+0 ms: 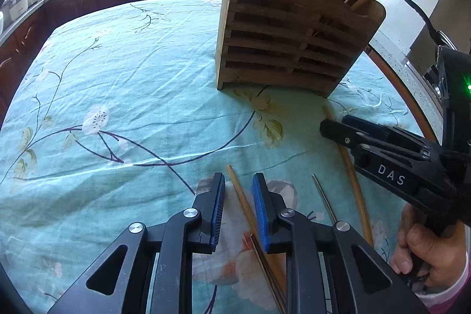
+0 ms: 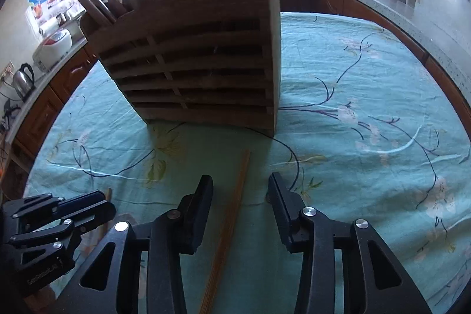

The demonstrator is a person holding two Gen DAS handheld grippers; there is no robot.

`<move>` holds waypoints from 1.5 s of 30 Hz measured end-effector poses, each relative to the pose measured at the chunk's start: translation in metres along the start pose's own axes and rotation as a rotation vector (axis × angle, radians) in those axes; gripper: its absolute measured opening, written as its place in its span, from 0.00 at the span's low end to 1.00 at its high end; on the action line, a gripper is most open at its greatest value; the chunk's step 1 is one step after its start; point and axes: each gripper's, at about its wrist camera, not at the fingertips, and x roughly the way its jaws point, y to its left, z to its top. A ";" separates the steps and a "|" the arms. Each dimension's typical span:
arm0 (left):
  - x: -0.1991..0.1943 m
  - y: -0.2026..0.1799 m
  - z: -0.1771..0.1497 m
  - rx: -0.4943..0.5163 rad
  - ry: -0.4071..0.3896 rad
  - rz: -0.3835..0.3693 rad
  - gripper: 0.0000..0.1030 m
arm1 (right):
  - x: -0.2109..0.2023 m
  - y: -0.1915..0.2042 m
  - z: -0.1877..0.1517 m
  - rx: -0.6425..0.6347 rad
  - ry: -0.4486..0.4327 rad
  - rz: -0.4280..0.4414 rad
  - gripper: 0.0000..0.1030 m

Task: Organize utensils
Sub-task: 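Grasp a wooden chopstick with the left tool while the right tool grasps another, then carry the chopstick into the holder with the left tool while the right tool inserts its chopstick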

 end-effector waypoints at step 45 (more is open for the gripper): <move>-0.224 0.049 -0.041 -0.100 -0.457 -0.230 0.03 | -0.229 -0.020 0.011 0.089 -0.451 0.186 0.05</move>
